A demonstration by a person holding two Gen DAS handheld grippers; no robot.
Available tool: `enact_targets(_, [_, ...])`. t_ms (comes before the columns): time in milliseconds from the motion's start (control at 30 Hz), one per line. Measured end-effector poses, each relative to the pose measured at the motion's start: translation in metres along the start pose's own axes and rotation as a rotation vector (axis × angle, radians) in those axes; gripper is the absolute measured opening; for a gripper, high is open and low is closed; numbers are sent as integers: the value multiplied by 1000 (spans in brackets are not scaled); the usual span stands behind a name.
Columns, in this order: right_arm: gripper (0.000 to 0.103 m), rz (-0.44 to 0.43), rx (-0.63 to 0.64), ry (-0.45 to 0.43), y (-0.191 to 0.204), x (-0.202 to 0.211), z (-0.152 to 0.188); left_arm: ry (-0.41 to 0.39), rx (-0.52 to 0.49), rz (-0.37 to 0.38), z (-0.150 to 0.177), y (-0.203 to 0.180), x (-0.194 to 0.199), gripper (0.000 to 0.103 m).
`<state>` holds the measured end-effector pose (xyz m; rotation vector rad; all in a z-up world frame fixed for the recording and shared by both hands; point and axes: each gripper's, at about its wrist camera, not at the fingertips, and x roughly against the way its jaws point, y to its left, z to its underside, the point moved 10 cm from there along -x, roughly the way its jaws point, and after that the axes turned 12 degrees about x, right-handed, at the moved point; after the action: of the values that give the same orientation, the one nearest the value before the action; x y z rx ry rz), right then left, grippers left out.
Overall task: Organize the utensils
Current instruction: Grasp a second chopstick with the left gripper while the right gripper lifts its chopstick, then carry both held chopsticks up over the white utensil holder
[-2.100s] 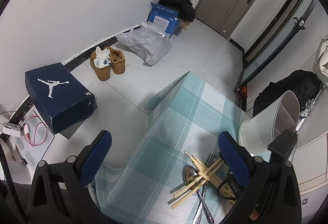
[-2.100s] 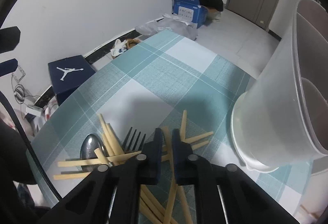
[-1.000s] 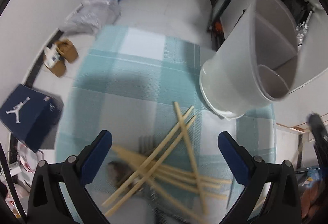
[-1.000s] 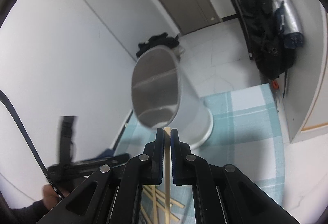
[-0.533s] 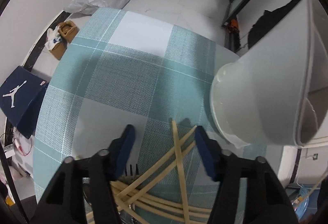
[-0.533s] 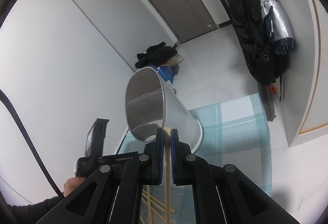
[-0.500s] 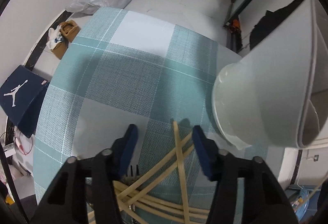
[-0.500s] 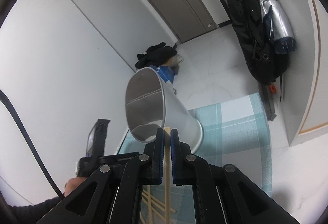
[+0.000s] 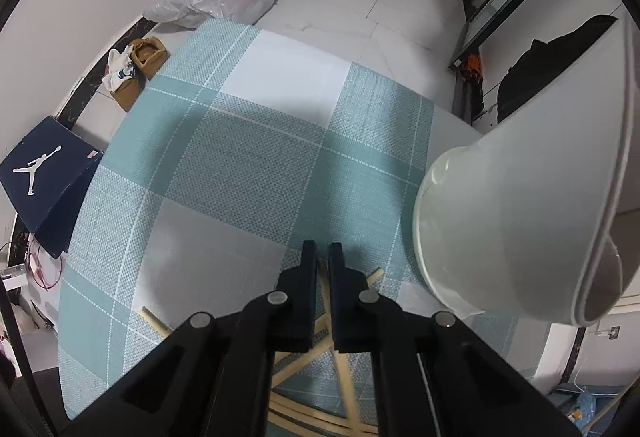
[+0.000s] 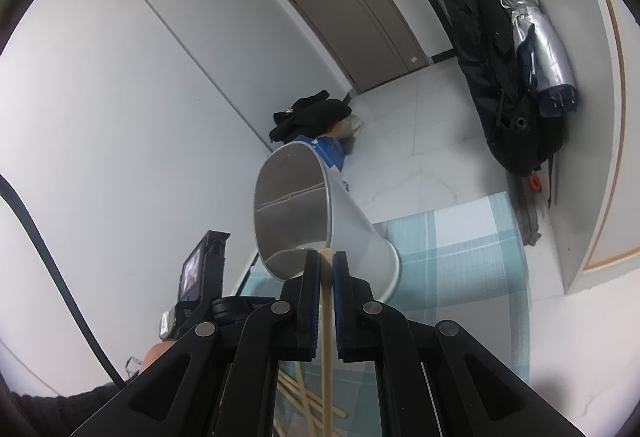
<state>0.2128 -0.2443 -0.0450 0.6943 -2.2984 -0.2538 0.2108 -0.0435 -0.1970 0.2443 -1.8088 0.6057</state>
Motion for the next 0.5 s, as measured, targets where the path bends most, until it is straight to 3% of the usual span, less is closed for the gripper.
enact_targets(300, [5,32,47,-40,8,6,-4,-166,-9,177,1,-20,64,1])
enact_targets(500, [5,64,111,-76,20,9,-3,-344,-121,302,24,-40,130,1])
